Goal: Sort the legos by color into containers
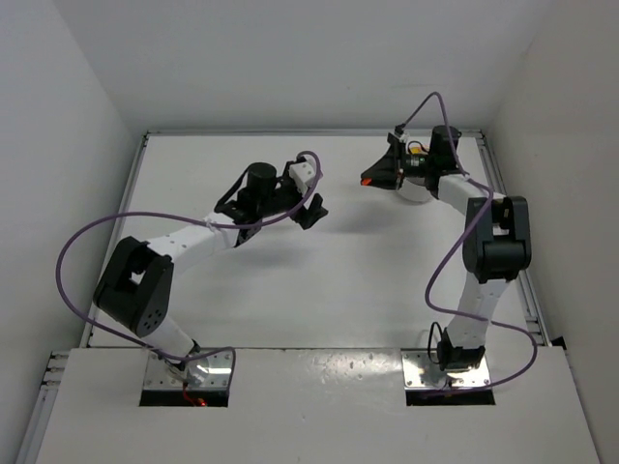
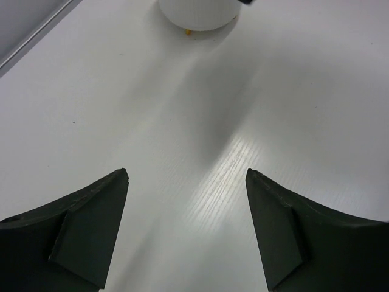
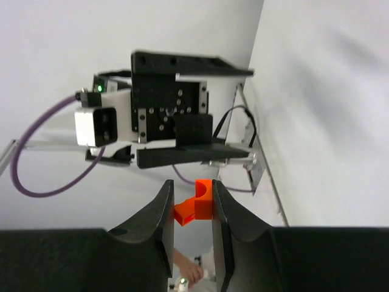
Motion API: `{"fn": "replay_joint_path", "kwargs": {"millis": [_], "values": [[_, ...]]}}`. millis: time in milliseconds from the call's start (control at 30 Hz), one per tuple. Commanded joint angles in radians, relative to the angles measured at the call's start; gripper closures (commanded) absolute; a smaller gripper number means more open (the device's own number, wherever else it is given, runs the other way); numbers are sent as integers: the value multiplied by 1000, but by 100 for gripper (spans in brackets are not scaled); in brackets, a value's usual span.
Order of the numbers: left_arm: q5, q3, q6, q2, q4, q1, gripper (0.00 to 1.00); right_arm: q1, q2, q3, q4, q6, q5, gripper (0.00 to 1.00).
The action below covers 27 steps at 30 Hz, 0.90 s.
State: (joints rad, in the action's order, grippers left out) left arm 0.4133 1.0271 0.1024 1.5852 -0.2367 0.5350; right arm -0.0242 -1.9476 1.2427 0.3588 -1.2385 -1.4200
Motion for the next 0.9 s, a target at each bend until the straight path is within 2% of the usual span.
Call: {"fn": "replay_joint_path", "kwargs": {"millis": [0, 467, 567, 867], "values": [[-7, -2, 10, -54, -26, -4, 16, 46, -33, 89, 31, 13, 25, 100], [-7, -2, -9, -25, -26, -13, 16, 200, -100, 244, -43, 51, 230, 100], [-7, 7, -18, -25, -26, -13, 16, 228, -100, 267, -101, 109, 276, 100], [-7, 16, -27, 2, -35, -13, 15, 288, -128, 276, -175, 154, 358, 100]]}}
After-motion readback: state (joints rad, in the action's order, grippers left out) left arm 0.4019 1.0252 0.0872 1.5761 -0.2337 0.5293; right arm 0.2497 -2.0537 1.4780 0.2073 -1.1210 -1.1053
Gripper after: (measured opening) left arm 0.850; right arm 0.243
